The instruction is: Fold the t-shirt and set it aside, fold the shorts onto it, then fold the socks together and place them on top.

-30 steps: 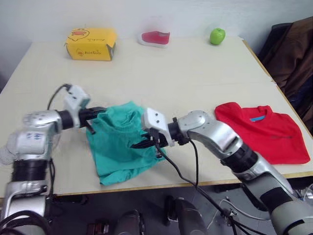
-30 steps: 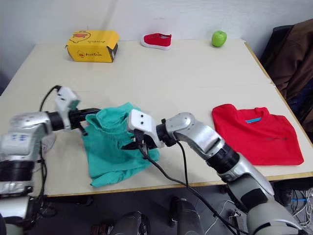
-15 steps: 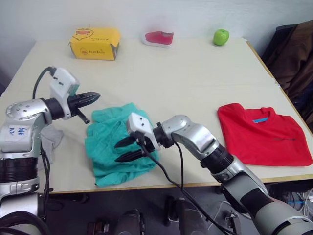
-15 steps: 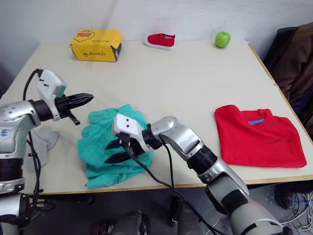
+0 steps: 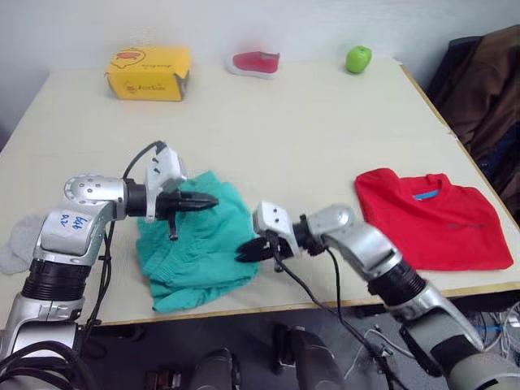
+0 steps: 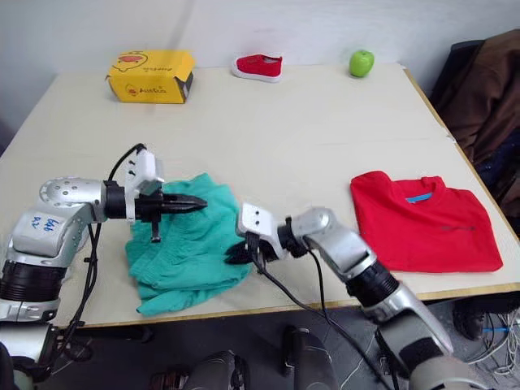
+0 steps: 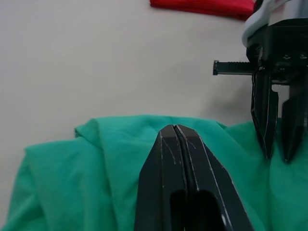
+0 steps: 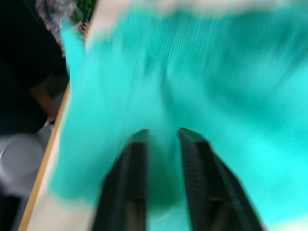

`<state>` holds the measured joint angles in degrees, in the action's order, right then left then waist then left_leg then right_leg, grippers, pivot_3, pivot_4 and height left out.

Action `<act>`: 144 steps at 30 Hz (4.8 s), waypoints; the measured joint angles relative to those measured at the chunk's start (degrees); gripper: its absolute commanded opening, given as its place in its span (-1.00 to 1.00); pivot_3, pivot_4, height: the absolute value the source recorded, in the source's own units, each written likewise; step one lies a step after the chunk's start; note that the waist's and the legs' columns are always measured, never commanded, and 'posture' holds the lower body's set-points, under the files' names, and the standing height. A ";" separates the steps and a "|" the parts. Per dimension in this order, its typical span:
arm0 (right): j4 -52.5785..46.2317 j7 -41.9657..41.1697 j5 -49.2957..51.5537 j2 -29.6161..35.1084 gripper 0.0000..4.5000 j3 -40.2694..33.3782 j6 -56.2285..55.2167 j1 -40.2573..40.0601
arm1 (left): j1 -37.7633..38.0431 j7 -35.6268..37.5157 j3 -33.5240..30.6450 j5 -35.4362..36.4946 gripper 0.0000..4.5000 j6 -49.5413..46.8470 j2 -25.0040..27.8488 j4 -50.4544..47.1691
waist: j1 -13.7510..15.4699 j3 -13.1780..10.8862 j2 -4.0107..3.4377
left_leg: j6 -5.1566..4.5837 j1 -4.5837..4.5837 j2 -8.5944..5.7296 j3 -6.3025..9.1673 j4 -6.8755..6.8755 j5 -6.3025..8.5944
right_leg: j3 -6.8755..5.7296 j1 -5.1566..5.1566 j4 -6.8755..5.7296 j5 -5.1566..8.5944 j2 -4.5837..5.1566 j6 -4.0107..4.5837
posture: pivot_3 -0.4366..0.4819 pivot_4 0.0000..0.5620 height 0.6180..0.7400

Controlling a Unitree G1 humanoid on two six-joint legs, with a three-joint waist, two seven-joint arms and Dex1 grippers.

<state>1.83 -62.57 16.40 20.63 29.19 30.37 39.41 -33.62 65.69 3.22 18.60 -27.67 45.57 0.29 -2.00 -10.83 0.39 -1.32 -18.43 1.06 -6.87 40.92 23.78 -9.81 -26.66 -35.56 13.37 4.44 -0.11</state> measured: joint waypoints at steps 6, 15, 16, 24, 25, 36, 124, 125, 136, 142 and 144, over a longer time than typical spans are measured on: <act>0.78 1.68 -3.44 -2.47 -1.00 0.60 -1.20 -0.74 | -0.51 -2.13 6.09 -9.58 -1.00 9.97 -0.23 12.18 | 0.62 -0.02 -0.03 | 0.14 0.08 0.06 0.10 0.00 -0.05 | -0.02 0.02 -0.13 0.12 0.00 0.20 | -0.05 -0.47 1.00; -7.28 -5.01 9.60 3.75 -1.00 -8.94 13.88 0.36 | 2.44 -1.33 -7.16 1.24 -1.00 7.11 2.66 10.84 | 0.89 -0.06 -0.04 | 0.03 -0.03 0.10 0.20 0.06 0.02 | -0.18 -0.02 -0.06 0.07 0.08 0.13 | -0.05 -0.47 1.00; -5.99 -4.33 10.82 2.30 -1.00 -10.96 14.83 2.67 | 3.81 -0.61 -8.85 4.29 -1.00 3.88 3.36 6.44 | 0.70 -0.07 -0.06 | 0.04 -0.02 0.10 0.21 0.06 0.01 | -0.18 0.00 -0.07 0.07 0.09 0.14 | -0.05 -0.47 1.00; 18.74 5.40 1.39 -11.20 -1.00 -10.52 3.55 16.57 | 18.82 -4.36 -10.67 7.94 -1.00 -6.12 6.66 -13.44 | 0.23 -0.16 -0.22 | 0.12 0.09 0.08 0.16 -0.04 -0.01 | -0.11 0.03 -0.10 0.13 0.06 0.22 | -0.05 -0.47 1.00; 21.77 6.37 -0.82 -12.56 -1.00 -9.18 0.81 17.03 | 19.48 -5.95 -10.29 6.73 -1.00 -5.97 6.18 -13.17 | 0.35 -0.16 -0.22 | 0.12 0.06 0.08 0.19 -0.03 -0.01 | -0.12 0.02 -0.10 0.13 0.06 0.22 | -0.05 -0.47 1.00; 53.43 28.03 -12.95 -21.03 -1.00 -14.68 -20.82 25.36 | 26.59 -13.07 -12.92 0.32 -1.00 -0.19 5.03 -9.08 | 0.03 -0.21 -0.30 | 0.14 -0.02 0.10 0.17 -0.11 -0.01 | -0.09 -0.09 -0.05 0.13 0.06 0.23 | -0.05 -0.47 1.00; 11.87 20.82 12.92 38.99 -0.99 -67.20 33.68 -26.63 | -0.05 -0.24 -1.69 8.73 1.00 1.57 -6.73 -0.64 | 3.08 -0.35 -0.41 | 0.53 0.11 -0.16 0.54 -0.98 -0.64 | 0.75 0.16 0.38 0.10 -0.14 0.11 | -0.05 -0.47 1.00; 12.51 21.19 12.40 38.11 -0.99 -66.89 32.02 -26.94 | -0.17 -0.09 -1.64 8.86 1.00 1.17 -6.85 -1.02 | 3.11 -0.36 -0.45 | 0.54 0.11 -0.16 0.52 -0.98 -0.65 | 0.76 0.15 0.37 0.10 -0.14 0.11 | -0.05 -0.47 1.00; 15.26 20.59 8.39 40.80 0.11 -71.23 13.55 -29.08 | -0.11 1.08 -1.12 9.34 1.00 -1.37 -6.65 -5.43 | 3.17 -0.42 -0.73 | 0.51 0.12 -0.19 0.40 -0.98 -0.67 | 0.91 0.17 0.36 0.08 -0.15 0.07 | -0.05 -0.47 1.00; 8.70 12.64 13.69 46.91 0.94 -71.63 13.30 -23.38 | 3.74 0.08 -3.51 9.34 1.00 -1.84 -3.86 -6.81 | 2.11 -0.44 -0.50 | 0.64 0.23 0.00 0.41 -1.04 -0.71 | 0.94 0.23 0.38 0.09 -0.34 0.10 | -0.05 -0.47 1.00; 5.59 10.45 17.86 45.89 0.99 -69.02 15.41 -20.30 | 5.73 -1.01 -5.21 9.33 1.00 -2.08 -2.77 -7.29 | 1.84 -0.44 -0.51 | 0.65 0.24 0.00 0.40 -1.05 -0.71 | 0.99 0.20 0.35 0.09 -0.33 0.11 | -0.05 -0.47 1.00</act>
<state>7.42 -52.12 34.26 66.52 -39.83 45.78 19.11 -27.89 64.67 -1.98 27.93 -29.76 42.80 -7.01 -0.16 -11.27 -0.12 -0.67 -18.19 1.06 -6.47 39.87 23.07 -8.83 -26.46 -35.21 13.46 4.11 0.00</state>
